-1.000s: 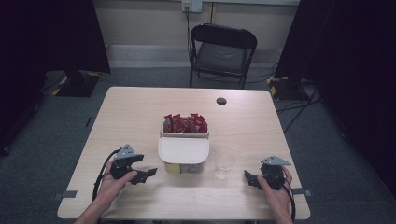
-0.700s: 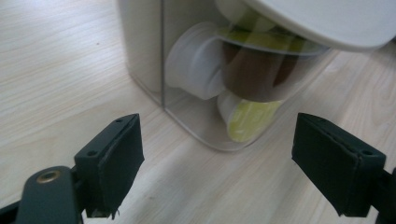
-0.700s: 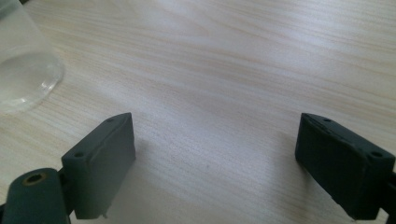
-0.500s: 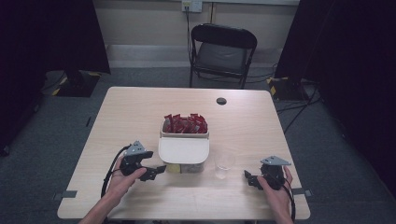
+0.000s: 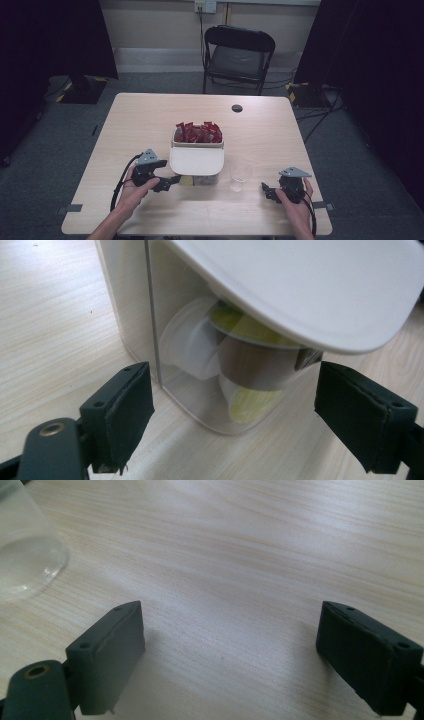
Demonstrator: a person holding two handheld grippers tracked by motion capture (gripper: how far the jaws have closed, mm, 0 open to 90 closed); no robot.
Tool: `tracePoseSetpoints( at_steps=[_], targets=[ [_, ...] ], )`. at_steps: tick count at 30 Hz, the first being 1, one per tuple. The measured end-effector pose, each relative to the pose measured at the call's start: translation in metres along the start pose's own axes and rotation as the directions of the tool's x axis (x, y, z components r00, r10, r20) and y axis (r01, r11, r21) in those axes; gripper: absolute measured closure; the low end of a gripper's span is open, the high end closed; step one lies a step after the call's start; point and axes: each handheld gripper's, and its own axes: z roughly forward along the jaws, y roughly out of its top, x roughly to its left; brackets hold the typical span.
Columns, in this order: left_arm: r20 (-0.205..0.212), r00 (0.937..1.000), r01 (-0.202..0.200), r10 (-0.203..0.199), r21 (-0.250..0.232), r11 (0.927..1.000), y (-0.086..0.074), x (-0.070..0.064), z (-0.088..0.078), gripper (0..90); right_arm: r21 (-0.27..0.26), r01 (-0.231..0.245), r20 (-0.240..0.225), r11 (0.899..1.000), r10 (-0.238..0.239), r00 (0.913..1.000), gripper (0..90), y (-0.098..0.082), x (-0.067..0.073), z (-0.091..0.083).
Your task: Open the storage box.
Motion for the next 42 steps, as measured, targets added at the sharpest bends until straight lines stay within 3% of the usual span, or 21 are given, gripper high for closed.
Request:
tracePoseSetpoints(
  at_steps=[9, 27, 34, 42],
  targets=[
    [-0.011, 0.9999, 0.005, -0.006, -0.017, 0.9998, 0.004, -0.002, -0.006, 16.1, 0.000, 0.001, 0.000, 1.000, -0.001, 1.0000, 11.5, 0.000, 0.000, 0.000],
    [0.015, 0.9999, 0.007, -0.006, -0.055, 0.9985, 0.015, -0.003, -0.014, 16.4, 0.000, 0.000, 0.000, 1.000, 0.000, 1.0000, 11.5, 0.000, 0.000, 0.000],
    [0.011, 0.9999, -0.007, 0.007, -0.044, 0.9990, 0.017, -0.002, -0.013, 16.2, 0.000, 0.000, 0.000, 1.000, 0.000, 1.0000, 11.5, 0.000, 0.000, 0.000],
    [0.017, 0.9999, -0.002, 0.003, -0.065, 0.9979, 0.028, -0.003, -0.012, 16.3, 0.000, 0.001, 0.000, 1.000, -0.001, 1.0000, 11.5, 0.000, 0.000, 0.000]
  ],
)
